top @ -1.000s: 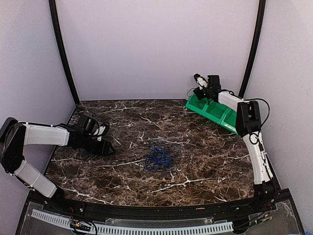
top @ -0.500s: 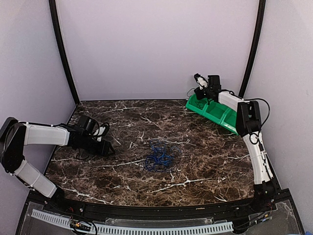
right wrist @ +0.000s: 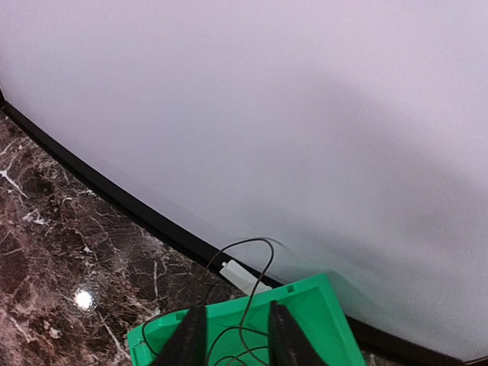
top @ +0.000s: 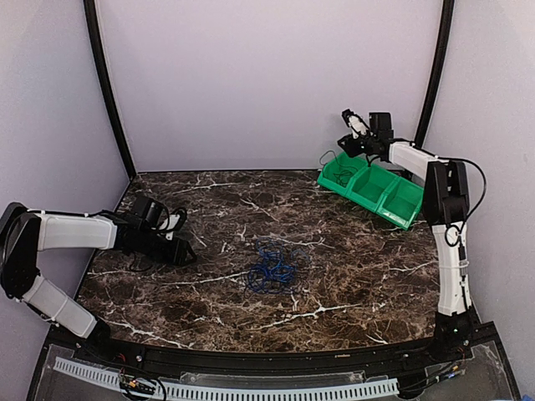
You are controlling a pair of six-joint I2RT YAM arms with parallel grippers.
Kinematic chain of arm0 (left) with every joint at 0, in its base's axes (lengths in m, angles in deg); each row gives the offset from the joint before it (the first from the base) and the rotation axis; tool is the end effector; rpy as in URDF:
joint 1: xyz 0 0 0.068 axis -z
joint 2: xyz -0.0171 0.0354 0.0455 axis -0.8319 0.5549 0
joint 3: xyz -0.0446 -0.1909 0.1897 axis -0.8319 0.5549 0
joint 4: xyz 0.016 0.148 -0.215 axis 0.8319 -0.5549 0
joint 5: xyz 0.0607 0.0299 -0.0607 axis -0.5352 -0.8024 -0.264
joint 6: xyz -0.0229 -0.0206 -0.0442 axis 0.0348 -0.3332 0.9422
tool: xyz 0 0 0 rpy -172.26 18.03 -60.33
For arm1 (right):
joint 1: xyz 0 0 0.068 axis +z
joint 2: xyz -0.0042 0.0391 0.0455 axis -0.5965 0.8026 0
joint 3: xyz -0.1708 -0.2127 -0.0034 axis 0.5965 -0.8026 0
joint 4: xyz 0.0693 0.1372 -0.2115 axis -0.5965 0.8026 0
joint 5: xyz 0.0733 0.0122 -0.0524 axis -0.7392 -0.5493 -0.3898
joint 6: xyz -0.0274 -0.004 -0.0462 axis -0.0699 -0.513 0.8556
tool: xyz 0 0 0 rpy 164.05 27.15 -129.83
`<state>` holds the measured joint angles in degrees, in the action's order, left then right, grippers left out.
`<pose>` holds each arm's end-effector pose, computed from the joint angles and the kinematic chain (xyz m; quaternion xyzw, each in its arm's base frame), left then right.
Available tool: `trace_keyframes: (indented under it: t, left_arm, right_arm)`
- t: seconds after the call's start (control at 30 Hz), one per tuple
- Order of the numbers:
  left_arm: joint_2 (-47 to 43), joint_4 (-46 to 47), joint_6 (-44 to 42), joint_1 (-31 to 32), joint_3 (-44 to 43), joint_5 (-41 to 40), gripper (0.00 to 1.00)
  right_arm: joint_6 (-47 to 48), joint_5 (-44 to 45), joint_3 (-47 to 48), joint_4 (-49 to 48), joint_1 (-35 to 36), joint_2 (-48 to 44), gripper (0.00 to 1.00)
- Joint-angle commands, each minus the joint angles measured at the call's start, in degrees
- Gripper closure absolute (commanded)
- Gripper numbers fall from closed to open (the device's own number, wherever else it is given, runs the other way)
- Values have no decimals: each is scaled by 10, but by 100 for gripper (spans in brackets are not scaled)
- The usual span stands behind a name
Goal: Untangle the cables
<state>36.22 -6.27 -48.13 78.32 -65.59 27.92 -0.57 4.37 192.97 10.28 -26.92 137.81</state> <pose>0.2483 -0.1108 0.1675 0.1233 0.9286 -0.2185 0.2735 0.5555 0.1056 0.2445 -0.2398 0.7891 0.1121 0.5543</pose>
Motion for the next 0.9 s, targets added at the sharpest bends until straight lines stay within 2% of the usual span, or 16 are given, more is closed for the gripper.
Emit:
trace_keyframes:
  t: [0.0,0.33,0.7,0.87]
  left_arm:
    - [-20,-11,-8,4,-12,4,43]
    - [1,-11,-3,12,-9,-2,43]
    - [33,-19,1,14,-15,-2,43]
    - [33,-25,0,14,-17,-7,43]
  right_arm:
    - [25,3,27,14,-4,12,62]
    - [-2,9,121,4,-5,104,63]
    - [-8,21,152,-29,-5,154,64]
    - [-12,27,158,-37,-5,167,67]
